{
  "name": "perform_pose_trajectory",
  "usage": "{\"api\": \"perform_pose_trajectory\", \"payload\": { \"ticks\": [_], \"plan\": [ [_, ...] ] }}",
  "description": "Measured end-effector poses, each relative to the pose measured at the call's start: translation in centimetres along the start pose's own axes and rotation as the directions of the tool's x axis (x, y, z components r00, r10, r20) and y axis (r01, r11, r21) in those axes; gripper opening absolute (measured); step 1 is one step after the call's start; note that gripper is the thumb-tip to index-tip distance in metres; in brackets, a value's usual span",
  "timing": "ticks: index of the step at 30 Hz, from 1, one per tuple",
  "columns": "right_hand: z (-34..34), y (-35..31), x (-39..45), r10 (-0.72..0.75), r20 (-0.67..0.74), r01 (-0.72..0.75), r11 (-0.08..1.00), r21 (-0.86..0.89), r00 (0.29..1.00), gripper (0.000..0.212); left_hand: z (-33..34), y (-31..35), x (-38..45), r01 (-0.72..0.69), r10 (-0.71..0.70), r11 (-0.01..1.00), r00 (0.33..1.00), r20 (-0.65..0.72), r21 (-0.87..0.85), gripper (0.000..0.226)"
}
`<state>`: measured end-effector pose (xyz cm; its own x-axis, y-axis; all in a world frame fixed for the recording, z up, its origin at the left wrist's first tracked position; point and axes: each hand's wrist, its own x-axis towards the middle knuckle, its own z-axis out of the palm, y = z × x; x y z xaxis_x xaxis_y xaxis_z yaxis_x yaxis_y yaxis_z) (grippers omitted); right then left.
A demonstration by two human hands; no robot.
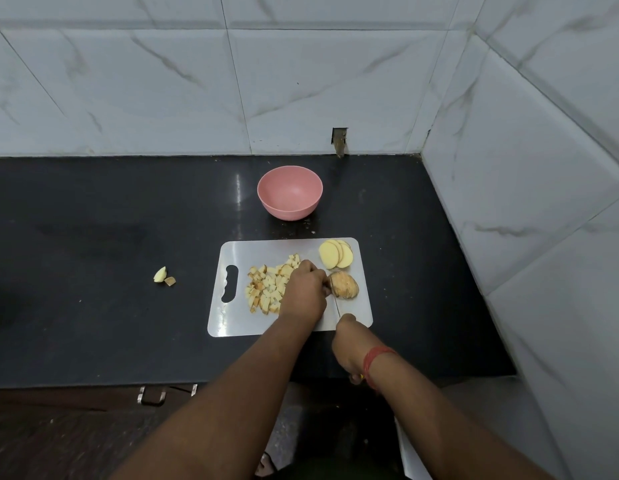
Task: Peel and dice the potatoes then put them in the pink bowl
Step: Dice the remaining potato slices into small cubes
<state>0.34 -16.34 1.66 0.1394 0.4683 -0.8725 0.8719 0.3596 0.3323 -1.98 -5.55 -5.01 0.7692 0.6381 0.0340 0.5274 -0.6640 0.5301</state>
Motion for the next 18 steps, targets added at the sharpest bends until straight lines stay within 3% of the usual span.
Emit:
{"api": "perform_pose_trajectory", "payload": {
  "ticks": [4, 8, 10, 11, 12, 13, 15, 18],
  "plan": [
    [0.9, -0.8, -0.4, 0.000, 0.018, -0.002, 0.996, 0.085, 1.000, 0.032, -0.1, 0.1, 0.0, 0.024, -0.024, 1.000, 1.000, 0.009, -0.011, 0.017],
    [2.2, -1.4, -0.7, 0.080, 0.014, -0.077, 0.887, 0.455, 0.997, 0.026, -0.4, 0.6, 0.1, 0.035, -0.035, 0.999, 0.999, 0.024, 0.000, 0.029],
    [3.5, -2.0, -1.4, 0.236, 0.033, -0.190, 0.683, 0.705, 0.971, 0.025, -0.6, 0.7, 0.1, 0.008, -0.009, 1.000, 0.999, 0.044, 0.012, 0.041],
    [3.9, -2.4, -1.8, 0.348, -0.005, -0.189, 0.523, 0.831, 0.938, 0.020, -0.7, 0.7, 0.0, -0.011, 0.010, 1.000, 0.999, 0.052, 0.010, 0.044],
    [4.6, -2.8, -1.8, 0.461, 0.007, -0.123, 0.222, 0.967, 0.888, 0.014, -0.8, 0.8, 0.0, -0.026, 0.026, 1.000, 0.998, 0.057, 0.003, 0.045],
    [5.0, -2.9, -2.0, 0.524, -0.013, -0.018, 0.054, 0.998, 0.851, 0.012, -0.8, 0.8, -0.1, -0.035, 0.035, 0.999, 0.998, 0.059, 0.002, 0.044],
    [5.9, -1.7, -2.0, 0.673, -0.045, 0.107, -0.051, 0.993, 0.738, 0.010, -0.7, 0.8, -0.2, -0.035, 0.034, 0.999, 0.998, 0.049, 0.004, 0.038],
    [5.7, 0.3, -1.1, 0.754, -0.050, 0.239, -0.143, 0.960, 0.655, 0.008, -0.4, 0.8, -0.2, -0.024, 0.024, 1.000, 0.999, 0.030, 0.013, 0.037]
  ]
}}
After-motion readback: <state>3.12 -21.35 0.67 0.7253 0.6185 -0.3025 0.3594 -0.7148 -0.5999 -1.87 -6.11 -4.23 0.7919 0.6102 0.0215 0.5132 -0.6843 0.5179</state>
